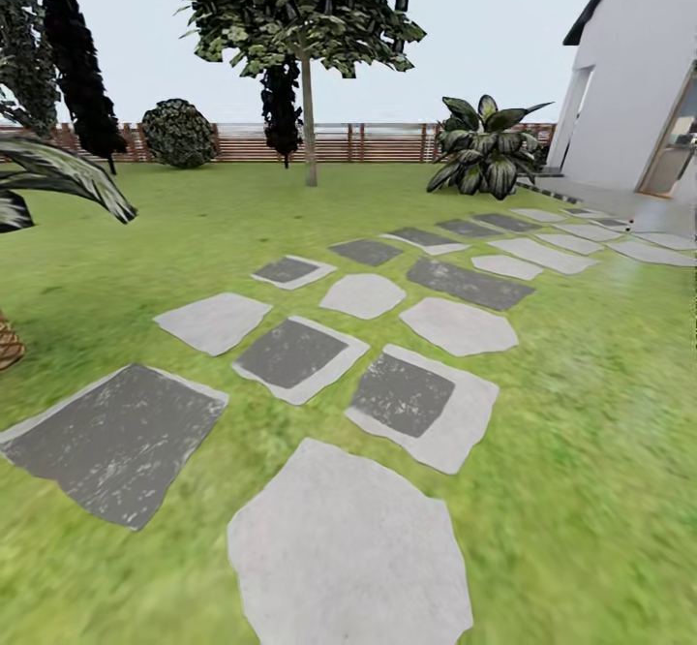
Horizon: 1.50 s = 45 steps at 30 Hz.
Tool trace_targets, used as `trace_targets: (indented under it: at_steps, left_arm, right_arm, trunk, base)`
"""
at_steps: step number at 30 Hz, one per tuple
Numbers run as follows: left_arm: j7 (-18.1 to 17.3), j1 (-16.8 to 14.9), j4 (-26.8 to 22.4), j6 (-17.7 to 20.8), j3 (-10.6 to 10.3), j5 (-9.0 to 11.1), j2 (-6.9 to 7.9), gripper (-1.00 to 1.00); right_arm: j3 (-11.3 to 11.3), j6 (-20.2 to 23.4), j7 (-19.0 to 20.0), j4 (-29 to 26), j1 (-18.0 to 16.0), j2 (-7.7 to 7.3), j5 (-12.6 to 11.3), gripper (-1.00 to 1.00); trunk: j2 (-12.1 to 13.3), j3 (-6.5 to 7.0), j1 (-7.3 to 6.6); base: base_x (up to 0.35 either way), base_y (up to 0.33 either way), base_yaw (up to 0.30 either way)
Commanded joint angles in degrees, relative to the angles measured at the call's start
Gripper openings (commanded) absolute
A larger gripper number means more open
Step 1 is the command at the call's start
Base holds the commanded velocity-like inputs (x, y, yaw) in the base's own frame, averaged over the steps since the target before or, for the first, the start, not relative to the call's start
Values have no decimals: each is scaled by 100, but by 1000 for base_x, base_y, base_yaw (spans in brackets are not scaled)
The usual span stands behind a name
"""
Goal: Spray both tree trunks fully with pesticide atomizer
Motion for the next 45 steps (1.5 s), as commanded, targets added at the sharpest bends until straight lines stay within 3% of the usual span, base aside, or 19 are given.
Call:
trace_targets:
  at_steps: [1,28,45]
  left_arm:
    - [2,-3,5,-19,10,4,0,100]
    - [0,-3,5,-19,10,4,0,100]
    - [1,-3,5,-19,10,4,-1,100]
  right_arm:
    - [-4,-18,-2,5,-3,1,1,100]
    - [-5,-18,-2,5,-3,1,2,100]
    - [-6,-18,-2,5,-3,1,2,100]
  trunk:
    - [-2,-5,2]
    - [-2,-5,2]
    - [-2,-5,2]
  base:
    - [339,0,-100]
    - [339,0,-132]
    - [339,0,-7]
